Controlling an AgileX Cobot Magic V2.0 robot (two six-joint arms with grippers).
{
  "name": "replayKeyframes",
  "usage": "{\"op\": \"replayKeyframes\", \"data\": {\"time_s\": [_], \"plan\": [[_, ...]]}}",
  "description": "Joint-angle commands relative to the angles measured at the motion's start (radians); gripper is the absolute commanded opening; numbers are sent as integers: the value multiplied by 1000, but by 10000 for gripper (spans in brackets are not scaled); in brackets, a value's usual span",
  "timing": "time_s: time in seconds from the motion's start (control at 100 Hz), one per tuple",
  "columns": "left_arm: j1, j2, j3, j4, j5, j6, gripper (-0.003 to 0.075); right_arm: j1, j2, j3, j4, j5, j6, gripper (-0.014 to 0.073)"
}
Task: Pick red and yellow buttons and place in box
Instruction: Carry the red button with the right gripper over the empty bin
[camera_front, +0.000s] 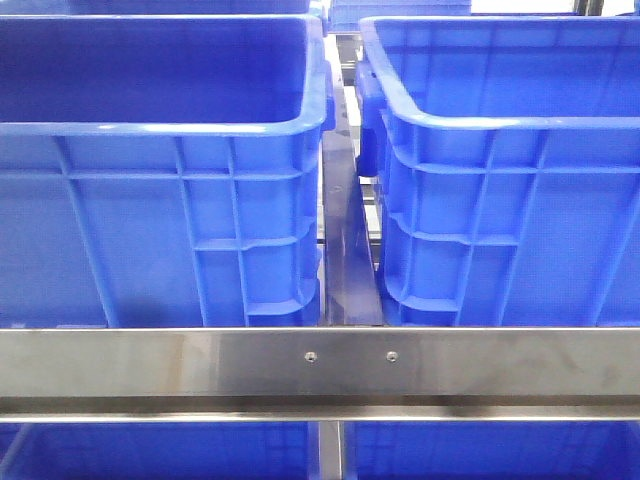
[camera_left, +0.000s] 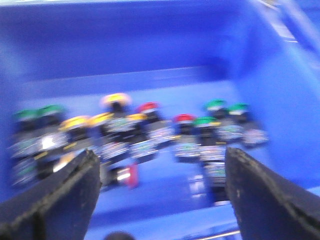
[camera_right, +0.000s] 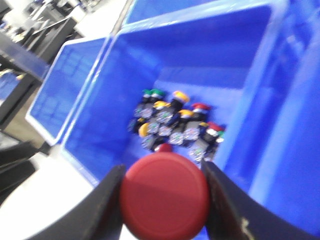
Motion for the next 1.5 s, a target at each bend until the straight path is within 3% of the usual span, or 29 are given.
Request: {"op": "replayKeyframes", "data": {"time_s": [0.0,0.2,0.27,0.37,0.55,0.97,1.49], "plan": [[58,-57,15,-10,-79,-11,495,-14,-29,-35,24,-39,-13,171],[111,-172,85,-3,-79,-11,491,-15,-29,-35,-34,-149,-13,171],[111,-192,94,-3,-79,-11,448,-15,-29,-35,-53,-203,-13,171],[111,-205,96,-3,-77,-11,314,-15,-29,-35,-89,-293,-21,171],[111,-205,96,-3,-77,5,-20,-15,-27,-34,-150,-492,-28,171],[111,-205,96,-3,-72,5,-19,-13,165,-33,-161,-882,-140,171],[111,-205,96,-3,-72,5,-19,14,413,-33,-161,-1005,-140,171]]}}
